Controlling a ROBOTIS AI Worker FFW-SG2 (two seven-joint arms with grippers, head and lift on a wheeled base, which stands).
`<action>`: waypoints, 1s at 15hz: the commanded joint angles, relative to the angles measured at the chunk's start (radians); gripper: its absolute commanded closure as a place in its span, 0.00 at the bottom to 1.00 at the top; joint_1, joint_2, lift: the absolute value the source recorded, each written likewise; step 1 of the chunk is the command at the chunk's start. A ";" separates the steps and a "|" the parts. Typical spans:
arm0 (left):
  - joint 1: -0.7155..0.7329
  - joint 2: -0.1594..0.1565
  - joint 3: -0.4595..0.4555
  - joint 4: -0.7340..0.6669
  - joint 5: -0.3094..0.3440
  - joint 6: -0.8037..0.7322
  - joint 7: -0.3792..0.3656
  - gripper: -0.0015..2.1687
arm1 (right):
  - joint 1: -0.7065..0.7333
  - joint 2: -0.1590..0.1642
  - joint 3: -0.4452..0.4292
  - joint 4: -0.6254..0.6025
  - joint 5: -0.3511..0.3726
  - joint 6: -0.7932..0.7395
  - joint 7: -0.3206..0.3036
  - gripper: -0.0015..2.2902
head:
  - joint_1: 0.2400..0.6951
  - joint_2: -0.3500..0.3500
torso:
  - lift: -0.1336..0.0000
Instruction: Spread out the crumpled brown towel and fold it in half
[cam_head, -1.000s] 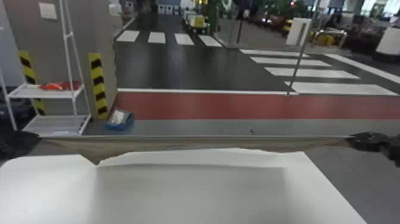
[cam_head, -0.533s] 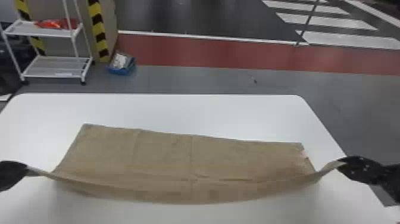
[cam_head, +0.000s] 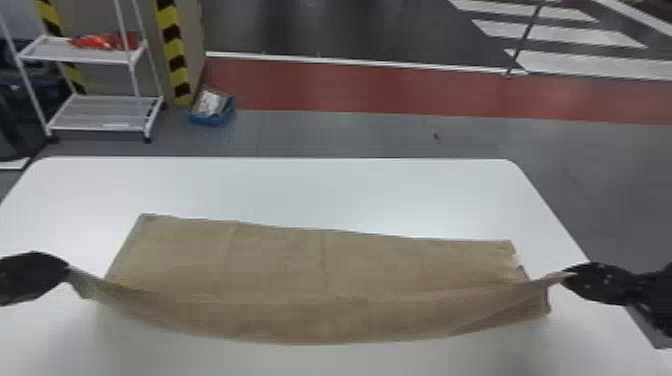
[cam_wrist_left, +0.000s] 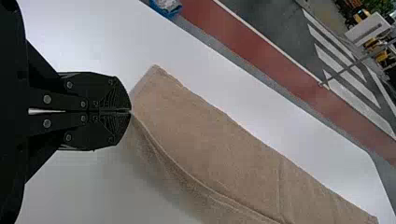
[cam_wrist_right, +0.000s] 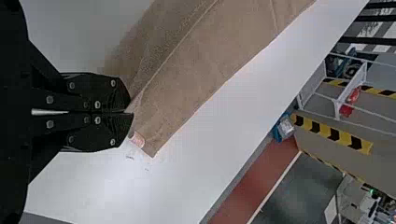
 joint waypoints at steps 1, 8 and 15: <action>-0.142 0.022 -0.109 0.098 -0.086 0.063 -0.007 0.82 | -0.093 -0.035 0.062 0.094 0.071 0.059 0.013 0.84 | 1.00 0.26 | 0.07; -0.479 0.051 -0.267 0.501 -0.184 0.054 0.007 0.82 | -0.228 -0.046 0.143 0.214 0.170 0.151 0.053 0.84 | 1.00 0.23 | 0.07; -0.643 0.091 -0.319 0.747 -0.192 0.017 0.020 0.82 | -0.335 -0.046 0.180 0.258 0.211 0.283 0.059 0.84 | 1.00 0.26 | 0.07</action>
